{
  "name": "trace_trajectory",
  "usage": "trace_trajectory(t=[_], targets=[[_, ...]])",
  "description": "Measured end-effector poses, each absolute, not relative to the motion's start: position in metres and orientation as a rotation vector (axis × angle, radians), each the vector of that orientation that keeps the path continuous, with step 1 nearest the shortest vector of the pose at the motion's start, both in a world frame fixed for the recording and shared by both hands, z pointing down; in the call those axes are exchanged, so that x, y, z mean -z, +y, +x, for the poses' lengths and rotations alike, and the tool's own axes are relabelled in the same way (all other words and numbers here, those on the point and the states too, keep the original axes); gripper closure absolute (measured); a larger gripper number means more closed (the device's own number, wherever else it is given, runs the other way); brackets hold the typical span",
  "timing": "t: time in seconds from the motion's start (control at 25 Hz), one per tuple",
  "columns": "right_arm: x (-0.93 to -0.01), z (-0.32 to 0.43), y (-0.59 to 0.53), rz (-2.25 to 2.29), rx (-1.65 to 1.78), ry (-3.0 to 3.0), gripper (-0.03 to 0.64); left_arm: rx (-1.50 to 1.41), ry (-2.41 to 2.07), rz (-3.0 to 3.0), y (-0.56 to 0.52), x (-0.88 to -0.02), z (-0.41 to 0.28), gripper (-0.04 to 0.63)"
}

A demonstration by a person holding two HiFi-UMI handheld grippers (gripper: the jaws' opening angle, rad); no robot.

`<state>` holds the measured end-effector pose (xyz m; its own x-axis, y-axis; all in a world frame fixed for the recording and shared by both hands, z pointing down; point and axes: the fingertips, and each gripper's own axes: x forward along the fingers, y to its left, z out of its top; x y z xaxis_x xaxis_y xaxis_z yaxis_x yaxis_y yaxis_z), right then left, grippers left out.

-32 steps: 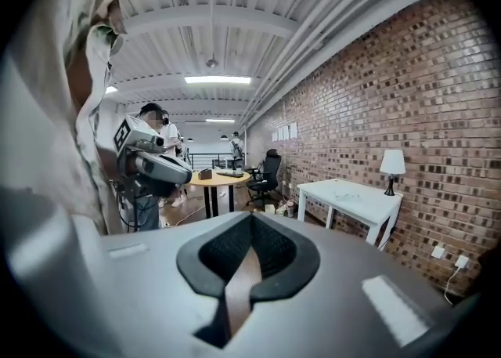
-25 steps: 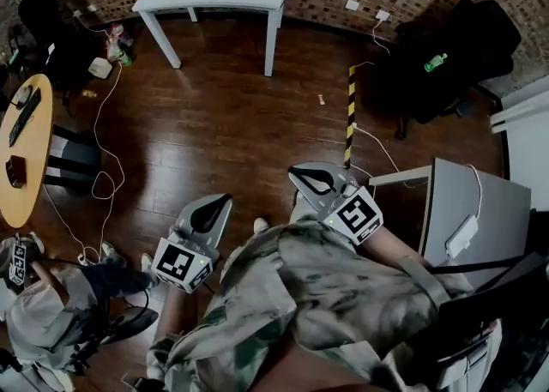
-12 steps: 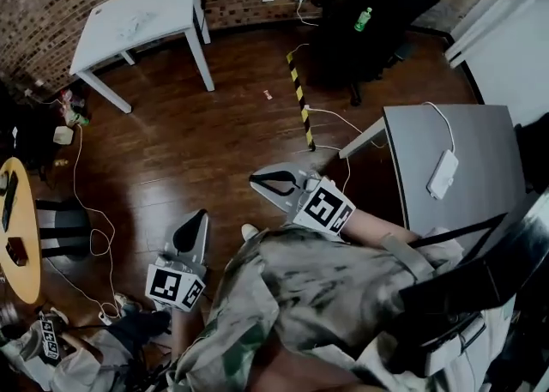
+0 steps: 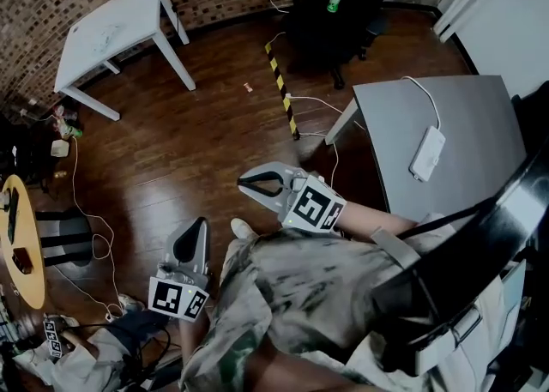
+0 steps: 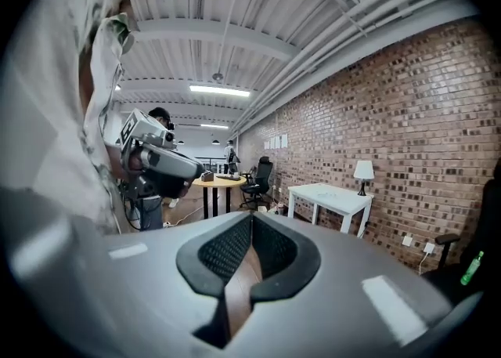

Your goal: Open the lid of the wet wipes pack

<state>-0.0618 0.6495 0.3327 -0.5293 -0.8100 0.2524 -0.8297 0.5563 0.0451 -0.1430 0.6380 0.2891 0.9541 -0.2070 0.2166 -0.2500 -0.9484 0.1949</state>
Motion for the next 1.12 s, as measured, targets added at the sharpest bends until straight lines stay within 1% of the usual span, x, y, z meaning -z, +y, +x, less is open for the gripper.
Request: trace_trajectory(t=[0.52, 1.12], targets=[[-0.318, -0.039, 0.696, 1.345, -0.066, -2.585, 0.606, -0.32, -0.399, 2.906, 0.683, -0.28, -0.121, 0.592], [-0.322, -0.038, 0.715, 1.344, -0.088, -2.537, 0.609, -0.32, -0.377, 2.901, 0.694, -0.287, -0.117, 0.592]])
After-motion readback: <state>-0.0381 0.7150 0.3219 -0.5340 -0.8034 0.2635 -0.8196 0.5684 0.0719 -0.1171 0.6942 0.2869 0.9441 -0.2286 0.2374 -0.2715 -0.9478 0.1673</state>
